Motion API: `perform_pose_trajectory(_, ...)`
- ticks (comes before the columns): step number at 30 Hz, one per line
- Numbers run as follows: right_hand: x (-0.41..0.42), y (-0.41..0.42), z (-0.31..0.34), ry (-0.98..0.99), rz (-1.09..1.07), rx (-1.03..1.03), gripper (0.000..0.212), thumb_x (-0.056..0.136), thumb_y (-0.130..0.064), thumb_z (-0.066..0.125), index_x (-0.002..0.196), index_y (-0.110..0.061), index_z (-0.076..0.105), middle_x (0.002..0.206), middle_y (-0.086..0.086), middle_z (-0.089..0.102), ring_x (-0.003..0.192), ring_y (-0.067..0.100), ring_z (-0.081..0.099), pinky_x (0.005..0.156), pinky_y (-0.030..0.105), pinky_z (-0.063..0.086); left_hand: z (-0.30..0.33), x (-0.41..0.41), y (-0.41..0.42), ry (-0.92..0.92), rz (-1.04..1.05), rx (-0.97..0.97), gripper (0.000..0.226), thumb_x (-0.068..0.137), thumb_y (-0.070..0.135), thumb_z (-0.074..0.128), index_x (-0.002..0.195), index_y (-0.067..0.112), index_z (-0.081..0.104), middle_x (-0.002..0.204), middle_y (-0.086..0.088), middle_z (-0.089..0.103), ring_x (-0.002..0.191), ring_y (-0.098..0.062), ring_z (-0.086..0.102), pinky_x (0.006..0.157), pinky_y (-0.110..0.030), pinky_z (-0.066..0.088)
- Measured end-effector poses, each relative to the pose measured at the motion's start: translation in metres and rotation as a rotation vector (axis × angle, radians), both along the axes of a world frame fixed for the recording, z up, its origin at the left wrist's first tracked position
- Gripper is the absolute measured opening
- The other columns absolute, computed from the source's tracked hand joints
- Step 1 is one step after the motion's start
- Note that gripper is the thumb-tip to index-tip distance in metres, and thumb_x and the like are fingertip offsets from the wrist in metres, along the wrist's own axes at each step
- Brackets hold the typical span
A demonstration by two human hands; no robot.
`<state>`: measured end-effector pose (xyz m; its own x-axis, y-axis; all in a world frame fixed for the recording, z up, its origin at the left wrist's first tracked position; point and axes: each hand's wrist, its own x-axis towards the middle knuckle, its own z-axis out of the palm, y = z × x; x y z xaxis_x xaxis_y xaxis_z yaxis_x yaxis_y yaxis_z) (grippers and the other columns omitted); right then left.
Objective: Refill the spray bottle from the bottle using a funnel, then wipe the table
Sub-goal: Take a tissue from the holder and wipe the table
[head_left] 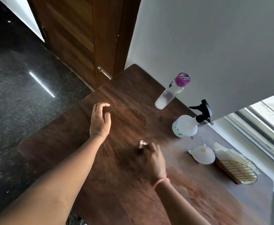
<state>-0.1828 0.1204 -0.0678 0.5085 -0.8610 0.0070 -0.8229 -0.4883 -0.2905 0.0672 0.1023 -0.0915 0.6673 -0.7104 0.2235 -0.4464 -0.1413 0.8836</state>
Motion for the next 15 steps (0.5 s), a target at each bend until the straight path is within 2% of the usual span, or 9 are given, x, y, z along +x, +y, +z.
perform_pose_trajectory(2, 0.010, 0.028, 0.005, -0.098, 0.066, 0.069, 0.015, 0.087, -0.035, 0.056, 0.089, -0.022, 0.062, 0.088, -0.002, 0.057, 0.077, 0.019, 0.052, 0.063, 0.033, 0.048, 0.001, 0.000, 0.000, -0.009, 0.001, -0.001, 0.032, 0.080, 0.005, 0.042, 0.108, 0.005, 0.059, 0.113, -0.012, 0.057, 0.103, -0.010, 0.051, 0.097, -0.009, 0.033)
perform_pose_trajectory(5, -0.001, 0.031, 0.002, -0.066, 0.138, 0.077, 0.019, 0.085, -0.036, 0.053, 0.094, -0.026, 0.066, 0.092, -0.008, 0.058, 0.083, 0.016, 0.053, 0.068, 0.032, 0.049, 0.003, -0.002, 0.001, -0.007, -0.012, 0.003, 0.032, 0.080, 0.007, 0.041, 0.106, 0.005, 0.060, 0.113, -0.013, 0.057, 0.102, -0.015, 0.053, 0.096, -0.011, 0.034)
perform_pose_trajectory(8, -0.039, 0.005, 0.003, -0.078, -0.091, 0.051, 0.020, 0.077, -0.033, 0.057, 0.088, -0.025, 0.072, 0.084, -0.007, 0.055, 0.083, 0.016, 0.048, 0.066, 0.030, 0.044, 0.002, -0.002, 0.002, 0.013, -0.022, 0.004, 0.032, 0.079, 0.007, 0.041, 0.104, 0.005, 0.061, 0.113, -0.014, 0.057, 0.102, -0.019, 0.055, 0.095, -0.007, 0.033)
perform_pose_trajectory(10, -0.071, -0.009, 0.005, -0.073, -0.335, 0.036, 0.015, 0.078, -0.016, 0.063, 0.088, -0.020, 0.074, 0.083, -0.003, 0.054, 0.088, 0.022, 0.050, 0.066, 0.028, 0.039, 0.002, -0.002, 0.003, 0.017, -0.018, 0.014, 0.032, 0.079, 0.008, 0.041, 0.103, 0.007, 0.061, 0.113, -0.013, 0.057, 0.102, -0.021, 0.056, 0.095, -0.012, 0.035)
perform_pose_trajectory(12, -0.092, -0.015, 0.004, -0.023, -0.511, 0.053, 0.019, 0.082, -0.005, 0.062, 0.093, -0.015, 0.073, 0.089, 0.002, 0.054, 0.095, 0.027, 0.050, 0.072, 0.027, 0.039, 0.003, -0.004, 0.004, 0.022, -0.013, 0.021, 0.032, 0.079, 0.009, 0.041, 0.103, 0.007, 0.062, 0.114, -0.014, 0.057, 0.103, -0.022, 0.055, 0.094, -0.016, 0.036)
perform_pose_trajectory(15, -0.078, -0.004, 0.000, 0.027, -0.489, 0.020, 0.017, 0.089, -0.007, 0.054, 0.096, -0.009, 0.069, 0.094, 0.009, 0.055, 0.091, 0.032, 0.048, 0.076, 0.035, 0.046, 0.002, -0.004, 0.004, 0.041, 0.004, 0.026, 0.030, 0.080, 0.007, 0.041, 0.100, 0.006, 0.064, 0.114, -0.014, 0.059, 0.105, -0.021, 0.055, 0.095, -0.017, 0.036)
